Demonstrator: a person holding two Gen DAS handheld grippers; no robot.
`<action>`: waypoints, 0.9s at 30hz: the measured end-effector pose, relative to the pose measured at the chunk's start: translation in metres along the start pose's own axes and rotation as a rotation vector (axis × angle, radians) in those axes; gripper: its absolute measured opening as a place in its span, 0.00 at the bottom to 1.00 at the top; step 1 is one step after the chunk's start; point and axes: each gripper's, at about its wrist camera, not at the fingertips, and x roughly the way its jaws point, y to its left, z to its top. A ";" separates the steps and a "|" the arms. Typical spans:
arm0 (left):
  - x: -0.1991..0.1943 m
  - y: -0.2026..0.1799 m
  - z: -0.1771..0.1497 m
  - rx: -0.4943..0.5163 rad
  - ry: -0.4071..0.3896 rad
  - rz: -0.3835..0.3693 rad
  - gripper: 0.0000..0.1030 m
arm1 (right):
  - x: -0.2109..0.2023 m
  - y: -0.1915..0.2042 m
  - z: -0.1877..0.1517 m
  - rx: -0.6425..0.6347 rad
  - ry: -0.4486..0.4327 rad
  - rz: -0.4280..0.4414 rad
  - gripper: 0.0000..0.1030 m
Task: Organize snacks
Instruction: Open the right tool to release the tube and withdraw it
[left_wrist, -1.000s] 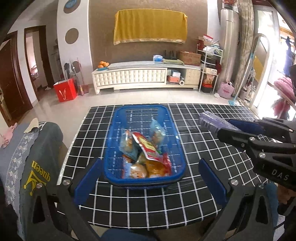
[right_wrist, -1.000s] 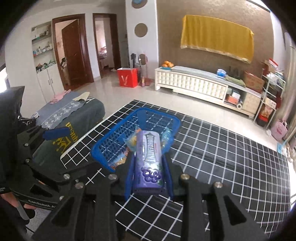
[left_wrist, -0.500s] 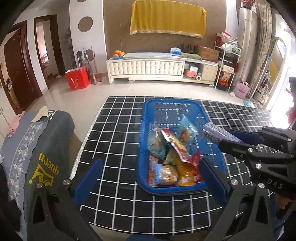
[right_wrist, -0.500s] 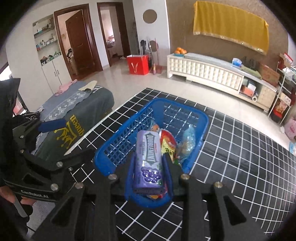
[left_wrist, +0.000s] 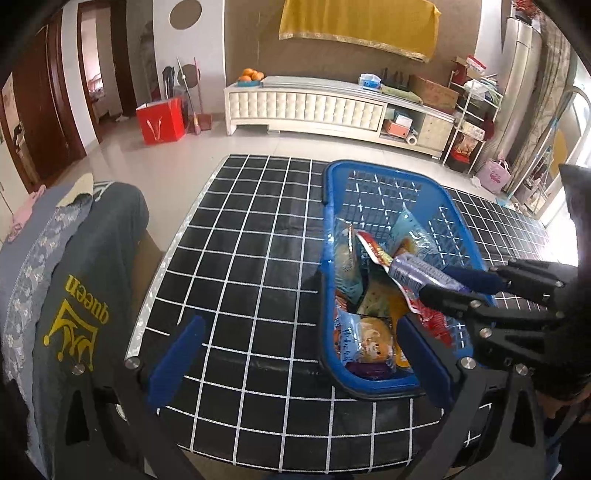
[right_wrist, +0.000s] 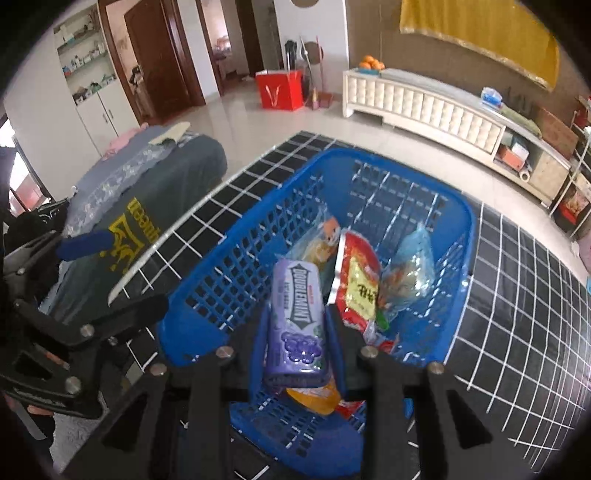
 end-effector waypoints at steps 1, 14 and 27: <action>0.002 0.001 0.000 -0.001 0.005 -0.002 1.00 | 0.003 0.000 -0.001 0.001 0.009 0.000 0.34; 0.012 0.003 -0.003 -0.023 0.029 -0.025 1.00 | 0.028 -0.004 -0.004 0.022 0.108 0.014 0.36; -0.019 -0.011 -0.004 -0.009 -0.034 -0.044 1.00 | -0.042 -0.021 -0.013 0.086 -0.032 -0.040 0.46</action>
